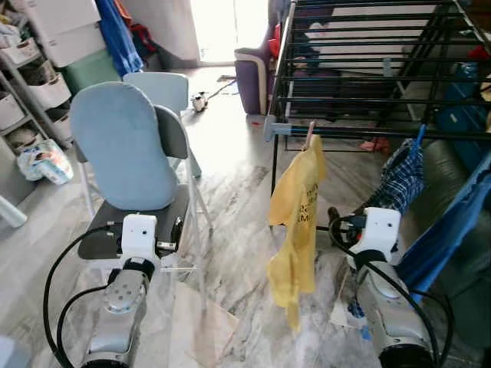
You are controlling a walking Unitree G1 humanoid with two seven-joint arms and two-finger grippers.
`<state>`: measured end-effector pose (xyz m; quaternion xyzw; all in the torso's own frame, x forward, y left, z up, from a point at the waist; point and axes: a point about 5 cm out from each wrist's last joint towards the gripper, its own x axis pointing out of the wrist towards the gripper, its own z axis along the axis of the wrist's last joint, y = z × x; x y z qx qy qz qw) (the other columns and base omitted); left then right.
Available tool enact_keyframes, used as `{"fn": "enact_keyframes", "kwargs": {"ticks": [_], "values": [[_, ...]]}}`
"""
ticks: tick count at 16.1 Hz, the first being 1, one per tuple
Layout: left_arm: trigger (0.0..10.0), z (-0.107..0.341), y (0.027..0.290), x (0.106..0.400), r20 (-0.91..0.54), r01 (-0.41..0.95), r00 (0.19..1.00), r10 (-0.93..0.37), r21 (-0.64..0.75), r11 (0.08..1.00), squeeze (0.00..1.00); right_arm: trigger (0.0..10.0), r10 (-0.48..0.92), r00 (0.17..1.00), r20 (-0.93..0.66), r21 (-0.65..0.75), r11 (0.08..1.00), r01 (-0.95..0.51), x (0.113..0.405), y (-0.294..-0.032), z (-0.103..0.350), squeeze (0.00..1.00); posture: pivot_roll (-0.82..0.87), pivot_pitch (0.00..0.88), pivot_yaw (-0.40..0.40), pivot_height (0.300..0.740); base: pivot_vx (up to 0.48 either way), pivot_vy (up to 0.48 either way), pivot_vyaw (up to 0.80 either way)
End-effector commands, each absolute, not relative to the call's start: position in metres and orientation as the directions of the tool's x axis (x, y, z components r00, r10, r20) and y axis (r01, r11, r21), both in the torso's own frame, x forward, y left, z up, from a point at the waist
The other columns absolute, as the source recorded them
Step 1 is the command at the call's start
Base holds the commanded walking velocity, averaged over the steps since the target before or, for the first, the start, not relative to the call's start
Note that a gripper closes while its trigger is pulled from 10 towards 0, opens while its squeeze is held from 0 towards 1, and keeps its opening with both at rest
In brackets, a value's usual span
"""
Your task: Hang hanger
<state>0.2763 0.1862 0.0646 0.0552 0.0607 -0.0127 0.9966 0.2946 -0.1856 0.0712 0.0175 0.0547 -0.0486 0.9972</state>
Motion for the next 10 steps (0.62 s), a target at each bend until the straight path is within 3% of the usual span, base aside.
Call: {"fn": "enact_keyframes", "kwargs": {"ticks": [1,5,7,9,10], "values": [[10.0,0.061,0.194,0.275,-0.135,0.002,0.991,0.013,0.11,0.994,0.0,10.0,-0.074,0.993,-0.091,0.015,0.997,0.076,0.297,-0.181,0.078,0.45,-0.09,0.0,0.092,0.74,0.0,0.0,0.0],[10.0,0.058,0.184,0.273,-0.139,0.022,0.99,-0.014,0.056,0.998,0.0,10.0,-0.065,0.997,-0.041,-0.045,0.997,0.063,0.311,-0.185,0.097,0.44,-0.11,0.0,0.051,0.74,0.0,0.0,0.0],[10.0,0.059,0.185,0.271,-0.134,0.01,0.991,-0.003,0.046,0.999,0.0,10.0,-0.071,0.997,-0.014,-0.071,0.995,0.07,0.311,-0.185,0.108,0.33,-0.12,0.0,0.053,0.74,0.0,0.0,0.0],[10.0,0.057,0.184,0.268,-0.142,0.024,0.99,-0.021,0.023,0.999,0.0,10.0,-0.085,0.996,0.011,-0.094,0.992,0.086,0.3,-0.186,0.113,0.24,-0.13,0.0,0.061,0.74,0.0,0.0,-0.55],[10.0,0.056,0.183,0.266,-0.146,0.038,0.989,-0.035,0.015,0.999,0.0,10.0,-0.084,0.996,0.022,-0.108,0.99,0.086,0.297,-0.186,0.114,0.25,-0.14,0.0,0.066,0.74,0.0,0.0,-0.8]]}}
